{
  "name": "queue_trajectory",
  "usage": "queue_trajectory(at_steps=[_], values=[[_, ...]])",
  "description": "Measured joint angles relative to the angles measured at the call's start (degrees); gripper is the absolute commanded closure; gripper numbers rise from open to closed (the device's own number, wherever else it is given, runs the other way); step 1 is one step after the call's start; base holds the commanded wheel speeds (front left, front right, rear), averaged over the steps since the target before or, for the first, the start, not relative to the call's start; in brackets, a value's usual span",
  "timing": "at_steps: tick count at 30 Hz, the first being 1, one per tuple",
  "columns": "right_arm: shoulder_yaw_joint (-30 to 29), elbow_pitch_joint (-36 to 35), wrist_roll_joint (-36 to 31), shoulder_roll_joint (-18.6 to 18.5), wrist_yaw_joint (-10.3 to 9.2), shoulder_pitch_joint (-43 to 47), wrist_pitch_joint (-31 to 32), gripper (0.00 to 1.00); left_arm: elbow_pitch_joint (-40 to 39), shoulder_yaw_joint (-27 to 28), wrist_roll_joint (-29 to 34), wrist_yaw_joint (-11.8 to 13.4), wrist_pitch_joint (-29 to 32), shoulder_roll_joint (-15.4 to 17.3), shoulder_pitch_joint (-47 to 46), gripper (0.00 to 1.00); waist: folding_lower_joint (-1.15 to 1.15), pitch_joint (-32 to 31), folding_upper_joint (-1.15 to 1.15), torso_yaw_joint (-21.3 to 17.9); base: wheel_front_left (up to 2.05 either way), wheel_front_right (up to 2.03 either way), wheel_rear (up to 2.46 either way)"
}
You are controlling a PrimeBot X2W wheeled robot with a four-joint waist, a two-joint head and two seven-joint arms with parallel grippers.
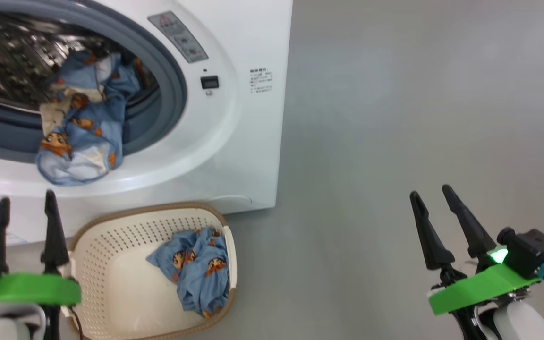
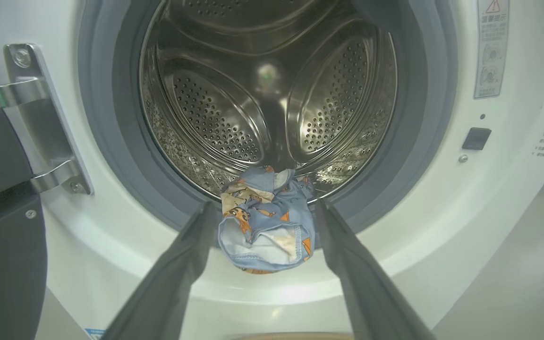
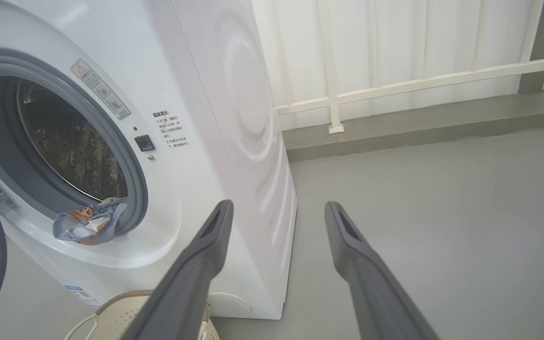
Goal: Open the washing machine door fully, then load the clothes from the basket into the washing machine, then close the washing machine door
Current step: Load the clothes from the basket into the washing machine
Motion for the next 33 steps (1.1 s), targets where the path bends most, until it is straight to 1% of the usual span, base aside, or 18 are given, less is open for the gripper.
queue_trajectory(at_steps=[7,15,19,25,33], values=[[-0.63,0.05,0.42,-1.21,0.00,2.96,0.00,0.00,-2.92,0.70,0.07,0.00,0.00,-0.34,6.65,0.00,0.00,-3.66,0.00,0.83,0.00,0.00,0.00],[-0.74,0.16,0.51,-1.51,0.00,5.95,0.00,0.00,-7.39,1.72,0.09,0.00,0.01,-1.75,15.05,0.00,0.00,-7.01,0.00,1.23,0.00,0.00,0.00],[-1.04,0.12,0.59,-1.57,0.00,6.21,0.00,0.00,-9.43,2.00,0.09,0.00,0.01,-1.91,18.42,0.00,0.00,-7.97,0.00,1.32,0.00,0.00,0.00],[-1.32,-0.07,0.76,-2.04,0.00,7.14,0.00,0.00,-11.32,2.29,0.19,0.00,0.01,-2.33,20.44,0.00,0.01,-8.52,0.00,1.68,0.00,0.00,0.00],[-1.29,-0.25,0.76,-2.41,0.00,7.82,0.00,0.00,-12.59,2.60,0.59,0.00,0.01,-2.81,20.48,0.00,0.01,-8.47,0.00,1.61,0.00,0.00,0.00]])
